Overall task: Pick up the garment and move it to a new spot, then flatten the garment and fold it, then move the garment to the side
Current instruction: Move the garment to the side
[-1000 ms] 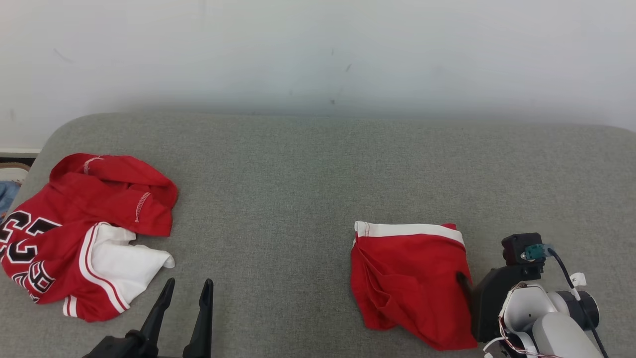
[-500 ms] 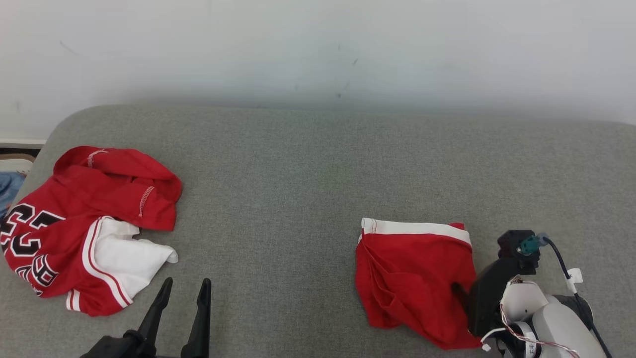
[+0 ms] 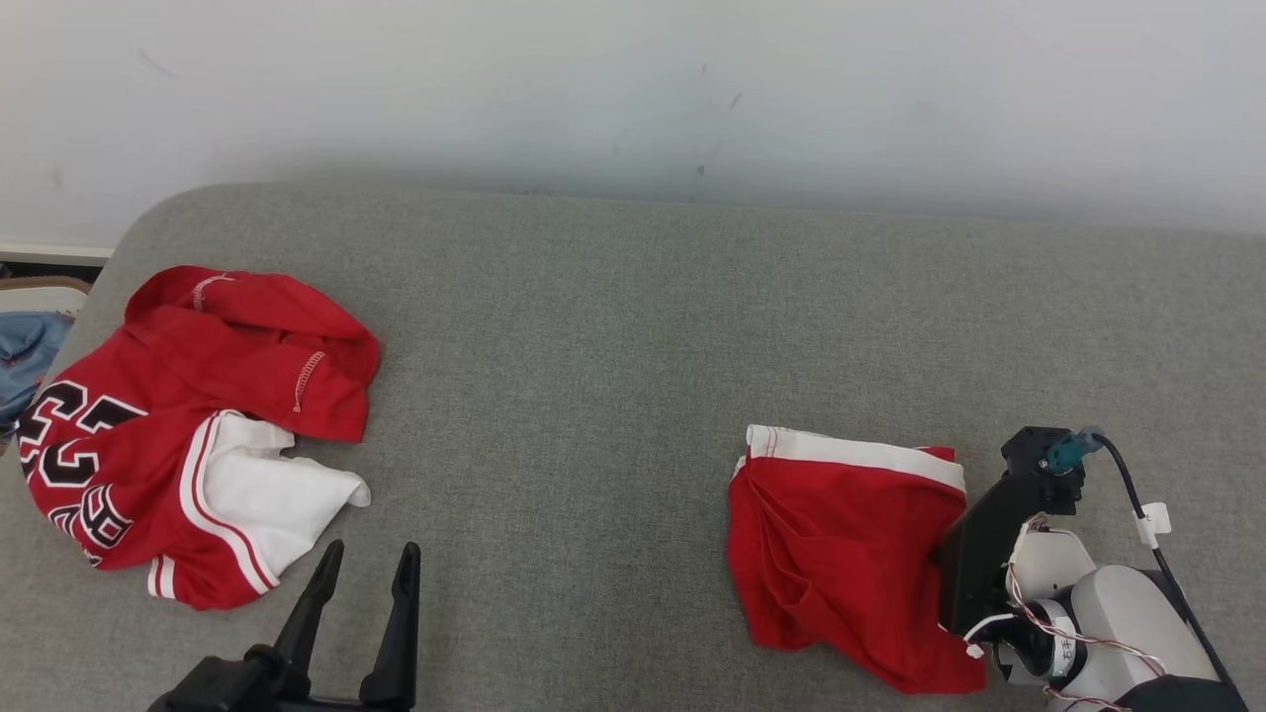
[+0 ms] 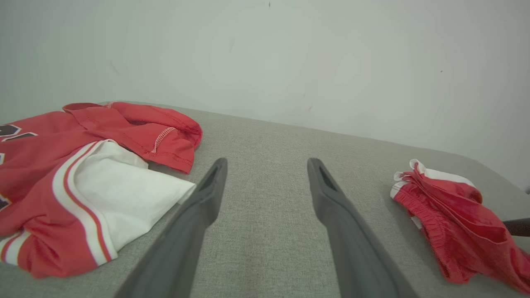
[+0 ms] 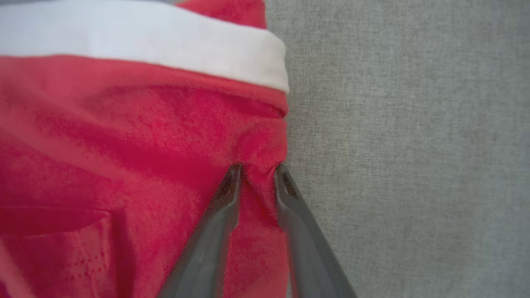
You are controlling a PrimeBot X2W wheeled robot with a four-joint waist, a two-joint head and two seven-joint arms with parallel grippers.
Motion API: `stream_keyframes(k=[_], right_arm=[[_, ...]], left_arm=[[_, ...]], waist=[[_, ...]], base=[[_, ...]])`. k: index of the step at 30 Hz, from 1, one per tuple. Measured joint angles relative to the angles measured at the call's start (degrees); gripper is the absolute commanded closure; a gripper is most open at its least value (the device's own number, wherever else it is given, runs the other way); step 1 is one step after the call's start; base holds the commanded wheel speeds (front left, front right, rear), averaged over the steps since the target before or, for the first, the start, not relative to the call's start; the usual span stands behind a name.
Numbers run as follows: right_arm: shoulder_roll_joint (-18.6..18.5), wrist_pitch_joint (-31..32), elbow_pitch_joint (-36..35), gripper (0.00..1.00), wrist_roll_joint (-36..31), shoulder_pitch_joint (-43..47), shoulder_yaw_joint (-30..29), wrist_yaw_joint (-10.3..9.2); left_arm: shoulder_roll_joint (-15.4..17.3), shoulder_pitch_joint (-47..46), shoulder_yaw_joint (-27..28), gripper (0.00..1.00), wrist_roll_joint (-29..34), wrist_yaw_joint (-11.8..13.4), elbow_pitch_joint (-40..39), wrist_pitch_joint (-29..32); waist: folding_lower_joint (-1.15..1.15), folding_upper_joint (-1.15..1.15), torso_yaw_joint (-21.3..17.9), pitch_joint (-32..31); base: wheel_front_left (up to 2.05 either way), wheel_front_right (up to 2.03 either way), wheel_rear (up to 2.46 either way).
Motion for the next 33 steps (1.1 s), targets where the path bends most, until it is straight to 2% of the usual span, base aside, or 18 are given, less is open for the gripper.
stream_keyframes(k=[13,20,26,33], right_arm=[[-1.6,3.0,-0.6,1.00,0.0,-0.3,0.4,0.05],[-7.0,5.6,-3.7,1.00,-1.0,-1.3,0.4,1.55],[-10.9,7.8,-9.6,1.00,-2.6,-4.7,-0.3,1.71],[-13.3,10.5,-12.7,1.00,-3.8,-4.6,-1.6,1.26]], left_arm=[[-0.2,0.0,0.2,0.00,0.0,0.0,0.7,0.0],[-0.5,0.0,0.4,0.00,0.0,0.0,1.1,0.0],[-0.6,0.2,0.7,0.00,0.0,0.0,1.1,0.0],[-0.9,0.4,0.7,0.00,0.0,0.0,1.0,0.0]], waist=[[0.00,0.00,-0.3,-0.5],[0.00,0.00,-0.5,-1.4],[0.00,0.00,-1.1,-2.2],[0.00,0.00,-1.5,-2.6]], base=[[0.00,0.00,0.00],[0.00,0.00,0.00],[0.00,0.00,0.00],[0.00,0.00,0.00]])
